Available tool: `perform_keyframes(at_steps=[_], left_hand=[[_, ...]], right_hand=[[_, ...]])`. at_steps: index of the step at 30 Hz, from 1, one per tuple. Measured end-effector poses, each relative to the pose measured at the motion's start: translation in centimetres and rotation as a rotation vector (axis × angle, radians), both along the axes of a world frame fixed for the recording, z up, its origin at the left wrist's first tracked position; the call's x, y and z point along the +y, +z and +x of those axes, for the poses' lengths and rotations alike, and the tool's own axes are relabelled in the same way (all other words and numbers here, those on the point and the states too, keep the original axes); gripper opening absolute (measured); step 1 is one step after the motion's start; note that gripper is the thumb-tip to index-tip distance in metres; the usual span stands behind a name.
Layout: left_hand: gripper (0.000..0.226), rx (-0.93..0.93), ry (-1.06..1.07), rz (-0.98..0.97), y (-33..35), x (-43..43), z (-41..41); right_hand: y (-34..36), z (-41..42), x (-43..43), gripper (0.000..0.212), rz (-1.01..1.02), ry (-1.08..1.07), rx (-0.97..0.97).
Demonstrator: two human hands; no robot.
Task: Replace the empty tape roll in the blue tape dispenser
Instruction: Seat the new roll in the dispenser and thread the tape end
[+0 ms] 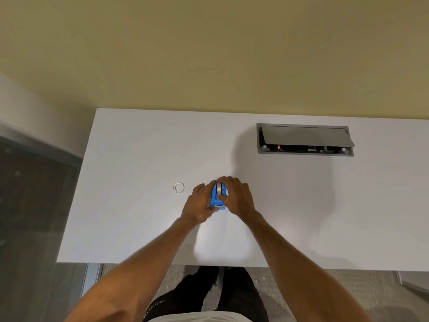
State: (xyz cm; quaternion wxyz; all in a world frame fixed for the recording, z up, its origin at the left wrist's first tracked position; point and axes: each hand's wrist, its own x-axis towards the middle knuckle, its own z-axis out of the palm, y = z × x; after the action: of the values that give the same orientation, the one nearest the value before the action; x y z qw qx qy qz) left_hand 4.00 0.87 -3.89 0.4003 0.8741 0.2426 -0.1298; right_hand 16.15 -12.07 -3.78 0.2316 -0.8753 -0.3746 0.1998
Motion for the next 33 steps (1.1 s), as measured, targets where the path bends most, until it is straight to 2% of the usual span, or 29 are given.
perform_keyframes(at_steps=[4, 10, 21, 29, 33], left_hand=[[0.077, 0.009, 0.003, 0.016, 0.4, -0.3, 0.2], [0.079, 0.035, 0.001, 0.041, 0.5, -0.3, 0.1], [0.083, 0.073, -0.009, 0.047, 0.0, -0.2, 0.1], [0.087, 0.087, 0.000, 0.055, 0.1, -0.2, 0.1], [0.095, 0.081, 0.011, -0.020, -0.5, 0.3, 0.0]], right_hand=[[0.0, 0.0, 0.0, 0.048, 0.005, 0.002, -0.001], [-0.1, -0.1, -0.1, 0.045, 0.036, -0.024, -0.014], [-1.3, -0.5, -0.6, 0.039, 0.139, -0.156, 0.121], [-1.2, -0.2, -0.3, 0.035, 0.151, -0.088, 0.139], [-1.2, -0.4, -0.4, 0.044, 0.113, -0.062, 0.090]])
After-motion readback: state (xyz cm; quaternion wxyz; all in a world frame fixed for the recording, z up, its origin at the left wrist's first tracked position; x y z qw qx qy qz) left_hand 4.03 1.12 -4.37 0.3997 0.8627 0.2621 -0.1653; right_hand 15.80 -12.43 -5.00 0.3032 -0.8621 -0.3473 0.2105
